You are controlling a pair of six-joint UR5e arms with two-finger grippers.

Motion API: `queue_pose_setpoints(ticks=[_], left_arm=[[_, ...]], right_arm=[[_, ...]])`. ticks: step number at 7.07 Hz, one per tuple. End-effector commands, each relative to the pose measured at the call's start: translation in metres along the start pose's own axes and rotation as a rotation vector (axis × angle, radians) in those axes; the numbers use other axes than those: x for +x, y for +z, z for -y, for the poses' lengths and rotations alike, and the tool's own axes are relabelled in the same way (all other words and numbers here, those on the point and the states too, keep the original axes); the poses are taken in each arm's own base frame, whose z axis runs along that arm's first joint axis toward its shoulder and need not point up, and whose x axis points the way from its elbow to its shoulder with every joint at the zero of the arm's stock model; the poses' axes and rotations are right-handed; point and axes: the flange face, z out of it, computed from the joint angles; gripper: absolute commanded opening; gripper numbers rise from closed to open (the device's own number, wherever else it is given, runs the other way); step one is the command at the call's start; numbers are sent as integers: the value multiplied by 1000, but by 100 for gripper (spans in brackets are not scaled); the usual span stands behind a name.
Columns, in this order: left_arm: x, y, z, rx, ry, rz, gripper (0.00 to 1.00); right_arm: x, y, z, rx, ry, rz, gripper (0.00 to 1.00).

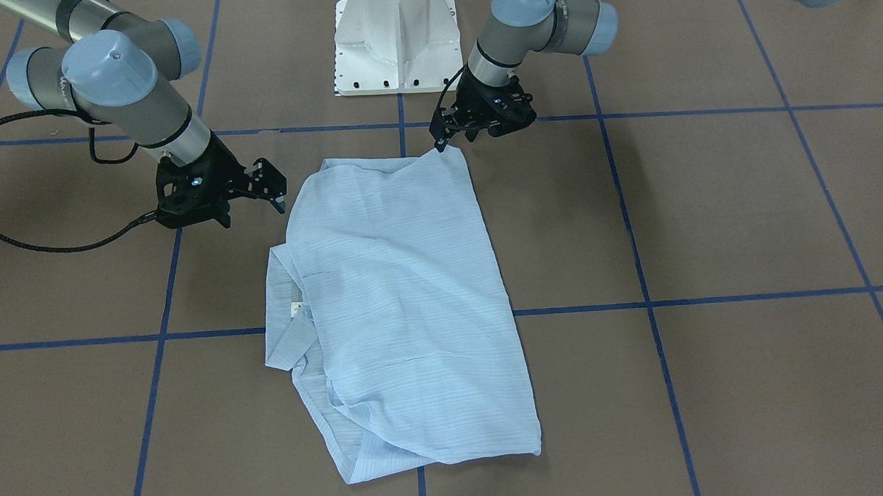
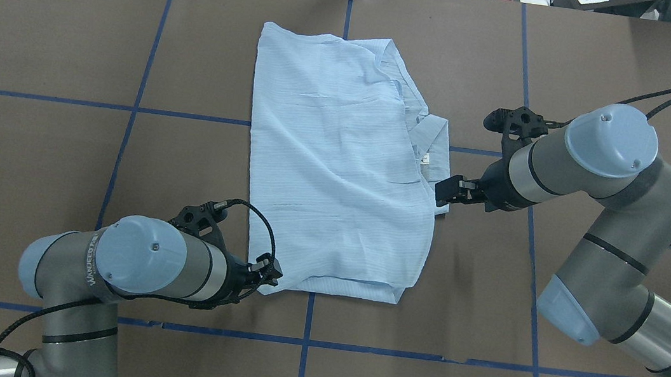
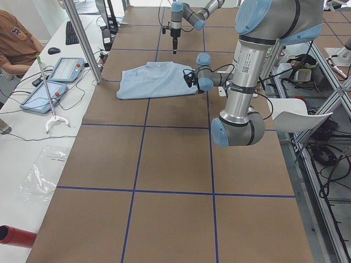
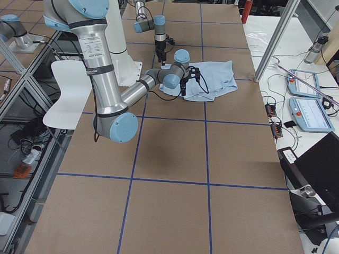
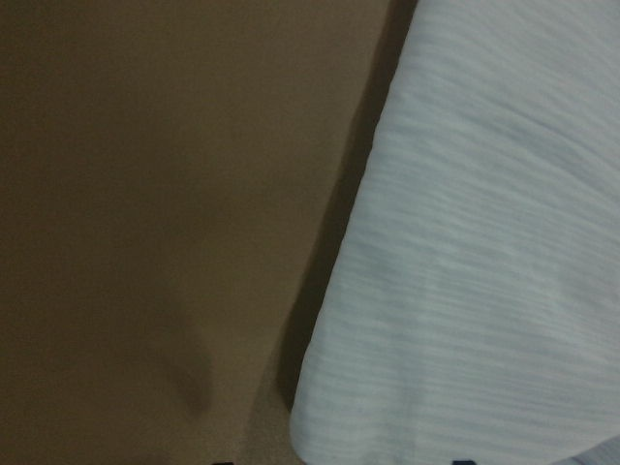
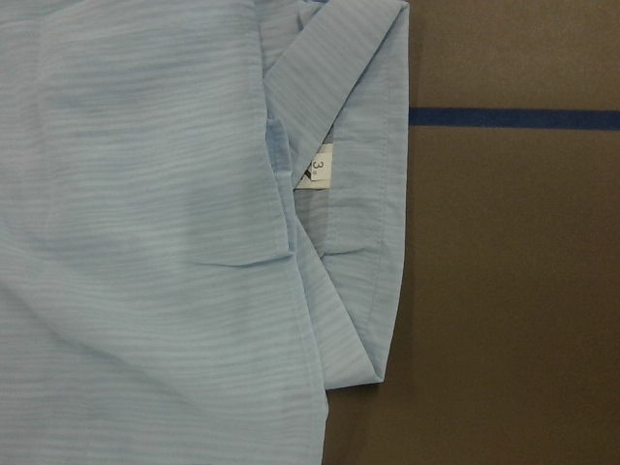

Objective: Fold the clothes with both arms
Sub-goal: 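Hold the shirt edges with both grippers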

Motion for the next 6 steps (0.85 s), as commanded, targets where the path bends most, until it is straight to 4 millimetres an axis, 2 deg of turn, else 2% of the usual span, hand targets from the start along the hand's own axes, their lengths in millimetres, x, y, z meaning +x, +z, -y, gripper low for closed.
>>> queue_pose_setpoints(ticks=[1,3,6], left_arm=[[3,0,2,9,-5,1,69],[5,-1,6,14,-8,-4,69],[16,16,7,31,-13,6,69]], right_arm=[[0,0,0,4,-1,-1,100],[0,0,0,5,1,-2,100],[0,0,0,5,-1,-2,100]])
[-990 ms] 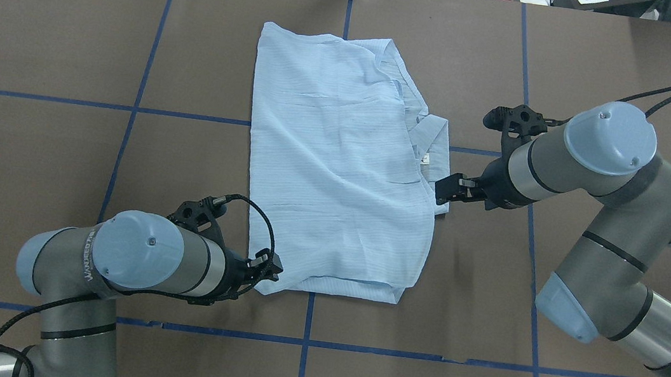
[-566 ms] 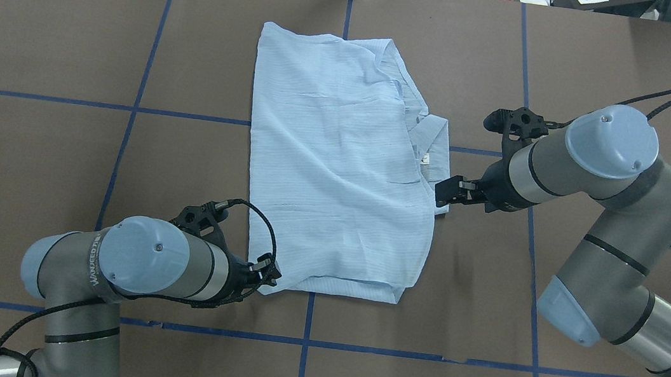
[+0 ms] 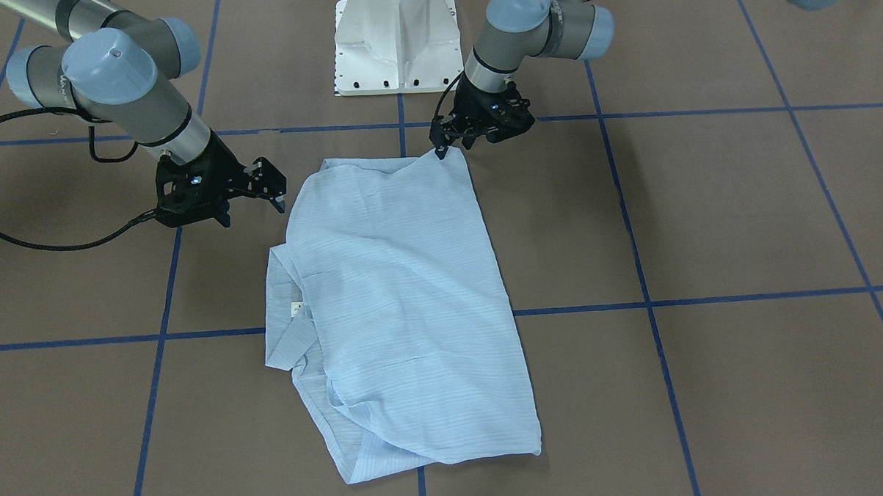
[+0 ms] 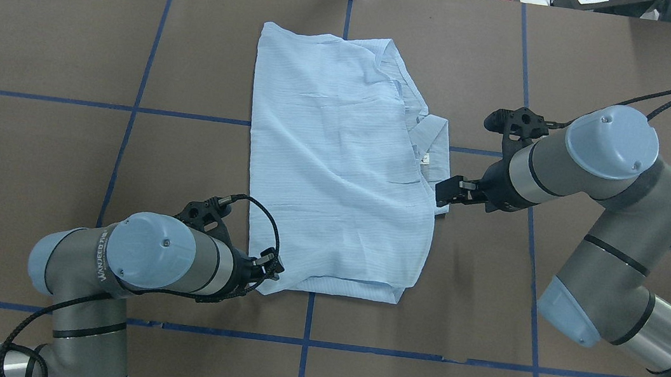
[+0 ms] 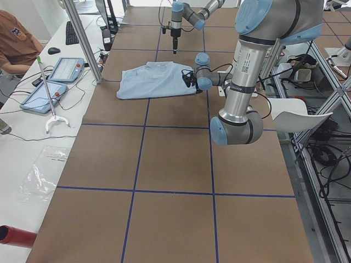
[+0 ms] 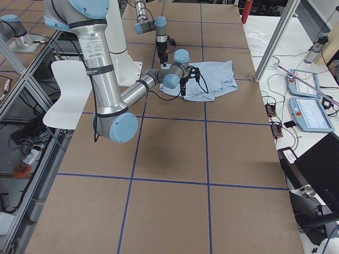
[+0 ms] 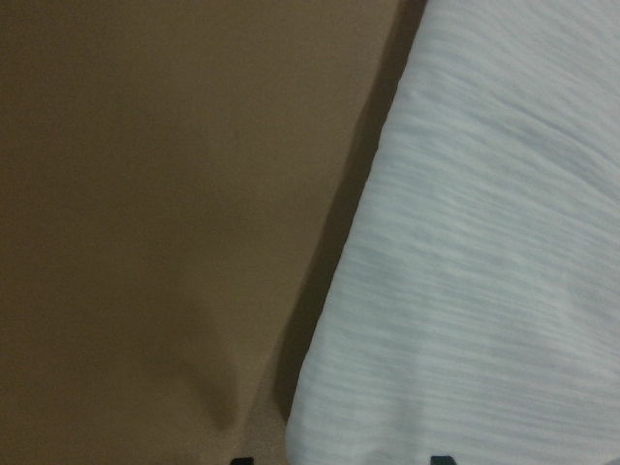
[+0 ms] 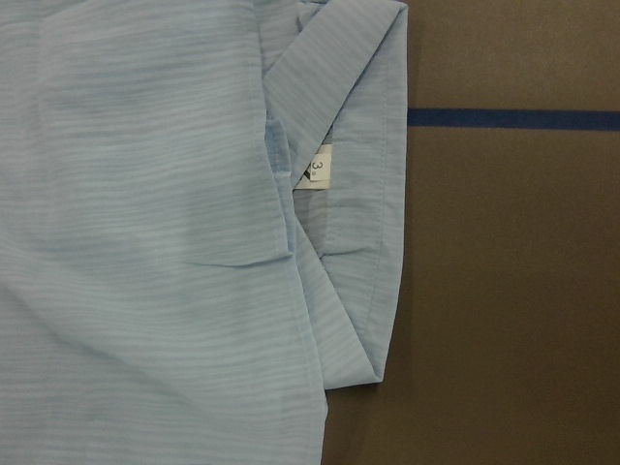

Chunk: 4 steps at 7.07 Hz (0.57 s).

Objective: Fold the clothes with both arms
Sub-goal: 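Hold the shirt edges with both grippers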

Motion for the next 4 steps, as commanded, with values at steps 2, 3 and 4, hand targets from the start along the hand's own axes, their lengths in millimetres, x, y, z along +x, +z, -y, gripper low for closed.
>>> queue_pose_setpoints(ticks=[2,3,4], left_arm=[[6,8,0,7,-4,4,68],[6,7,1,9,-6,3,55],[6,7,2,10,-10,3,42]], right_arm=[[1,0,0,-1,0,-2,100],[1,1,0,-2,3,-3,100],[1,1,0,0,3,-4,100]])
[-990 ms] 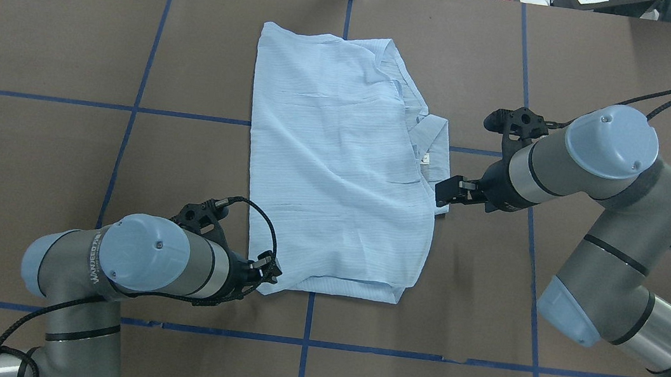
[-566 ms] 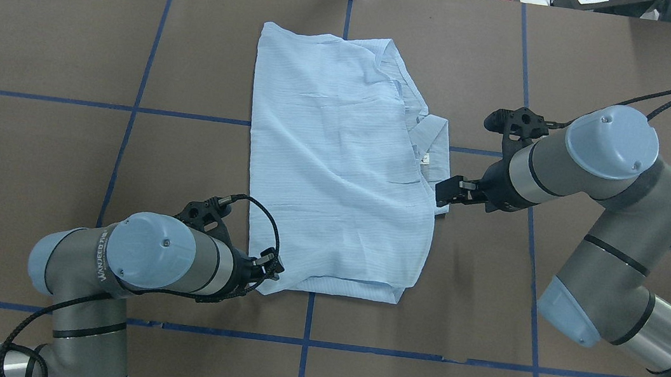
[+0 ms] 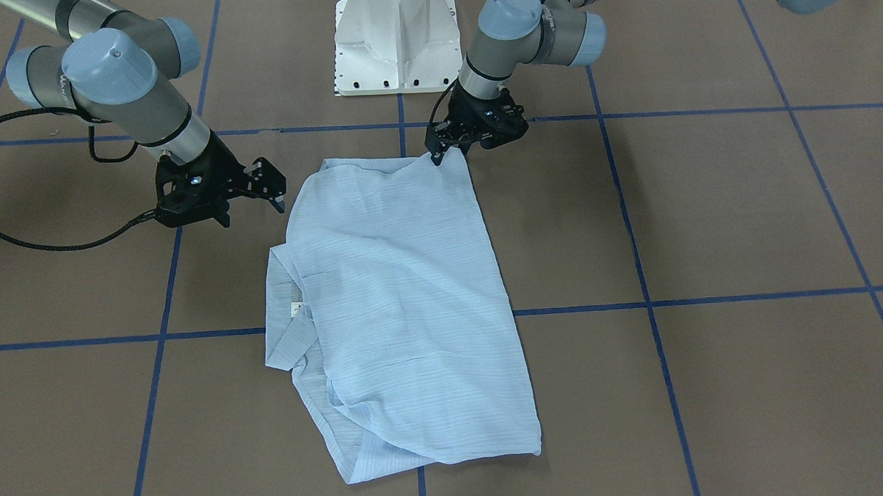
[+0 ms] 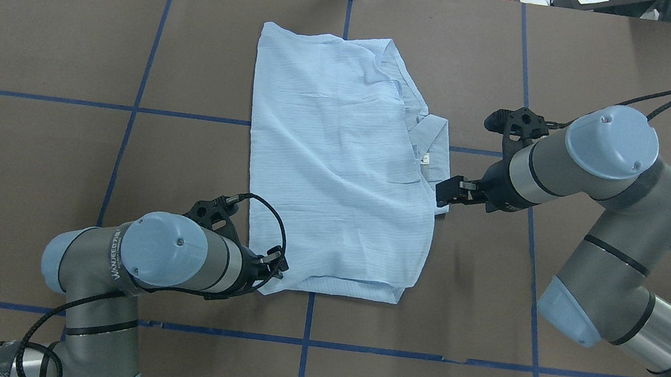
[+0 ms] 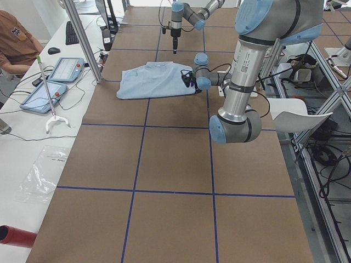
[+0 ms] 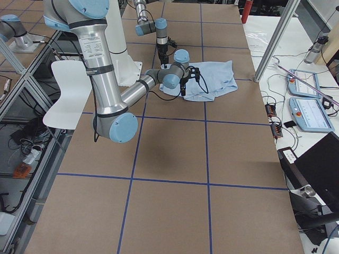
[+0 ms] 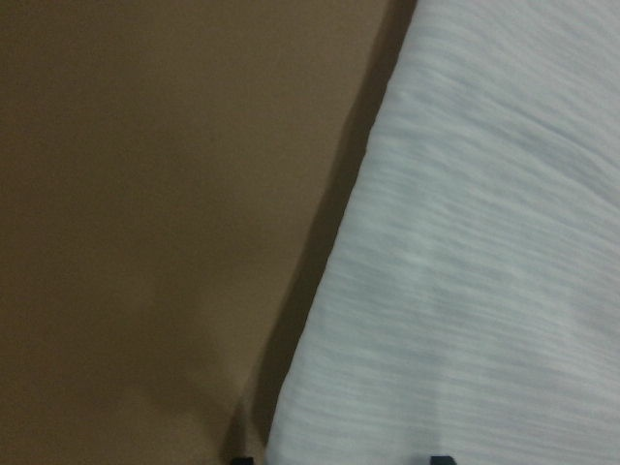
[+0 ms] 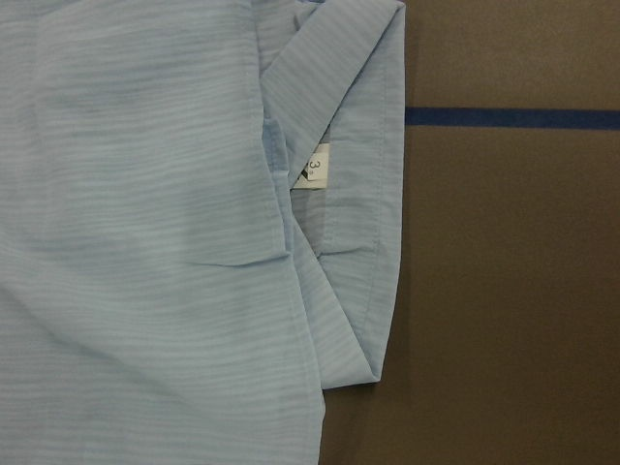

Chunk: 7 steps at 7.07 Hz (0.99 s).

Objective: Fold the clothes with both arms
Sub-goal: 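Hold the shirt edges with both grippers, then move both grippers to the shirt's edge nearest the robot and grasp it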

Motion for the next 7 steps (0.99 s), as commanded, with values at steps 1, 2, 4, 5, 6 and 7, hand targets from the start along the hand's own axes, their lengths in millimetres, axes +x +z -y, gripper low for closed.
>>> queue_pose_setpoints(ticks=[1,2,4,5,6,7], left_arm=[[2,-2,6,9,-8,-4,28],[3,-3,10,13,-11,-6,4],[9,-16,14,12,-12,-29,0],[14,-27,12,5,-8,-48,0],[14,-29,10,3,-8,-44,0],[15,-31,10,4,-9,-46,0]], right_arm=[[2,1,-1,1,2,-4,100],[3,1,-1,1,2,-4,100],[-4,0,-6,-2,27,6,100],[-23,2,-21,-4,127,24,100],[-52,10,-52,17,223,33,100],[-72,30,-81,39,297,15,100]])
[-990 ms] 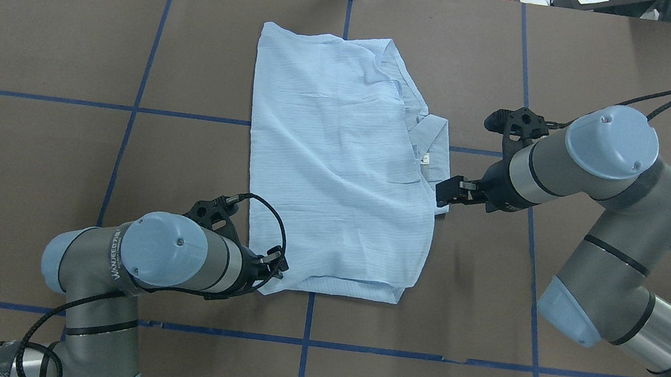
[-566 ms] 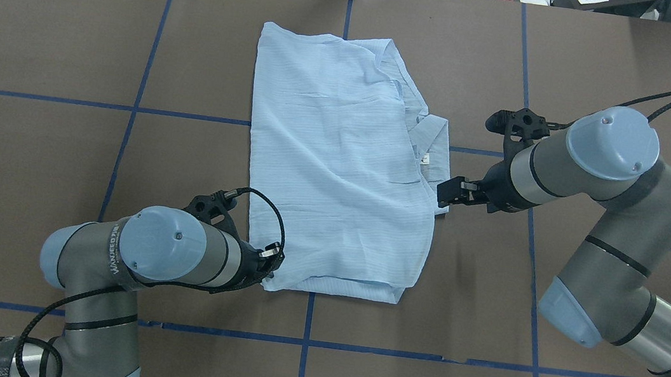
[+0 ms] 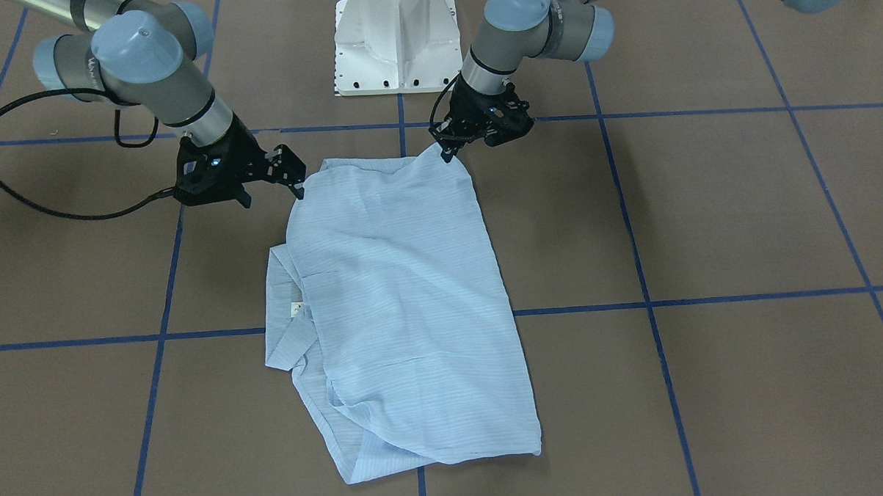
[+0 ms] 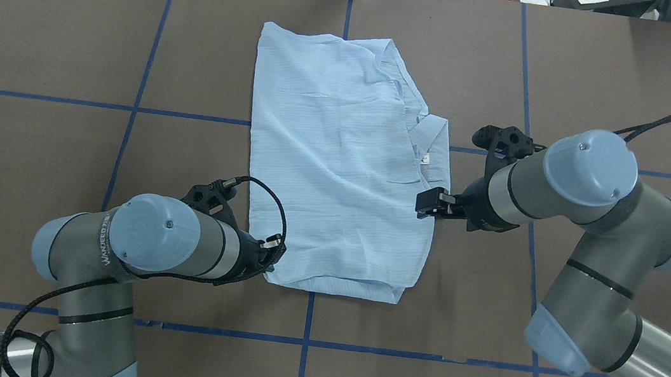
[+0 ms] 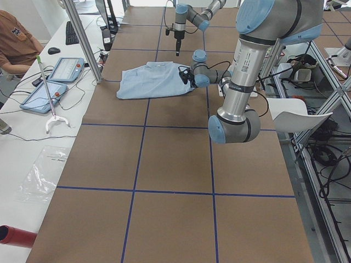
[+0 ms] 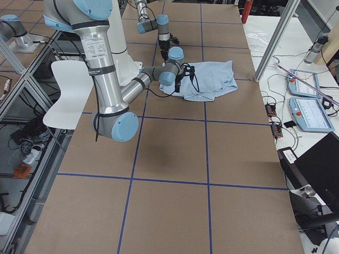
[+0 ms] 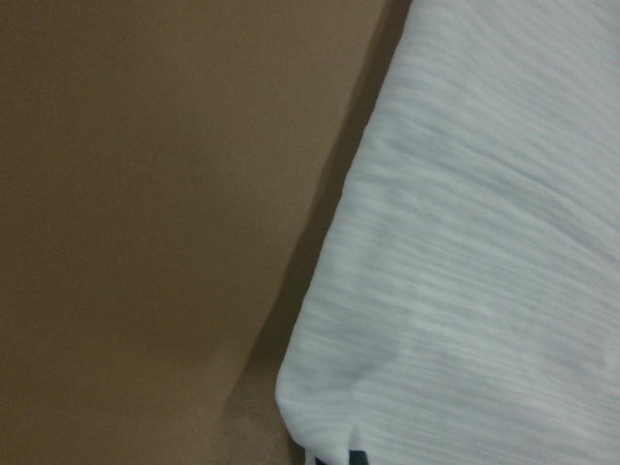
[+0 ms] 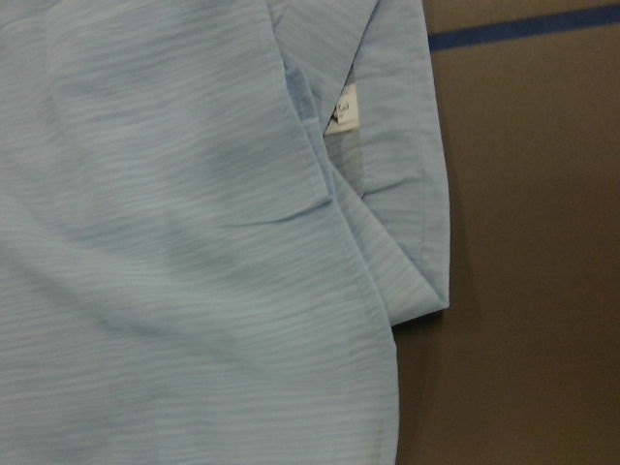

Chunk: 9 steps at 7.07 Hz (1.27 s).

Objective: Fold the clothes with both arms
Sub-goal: 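Move both grippers to the shirt's edge nearest the robot and grasp it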

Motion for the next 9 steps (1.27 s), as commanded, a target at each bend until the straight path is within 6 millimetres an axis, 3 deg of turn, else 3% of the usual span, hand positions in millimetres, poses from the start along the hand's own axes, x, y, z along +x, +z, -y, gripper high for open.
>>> queue_pose_setpoints(ticks=[1,4,6,9], left_arm=[[1,-3,0,0,0,-2,0],[1,-3,0,0,0,-2,0],[0,-3,0,2,0,-1,0],[1,-3,0,1,0,-2,0]], right_arm=[[-27,31,-62,28,183,-29,100],[-66,41,-84,11,371,-162,100],[-69,56,-94,5,452,-191,100],[-79,84,-91,7,461,-227,100]])
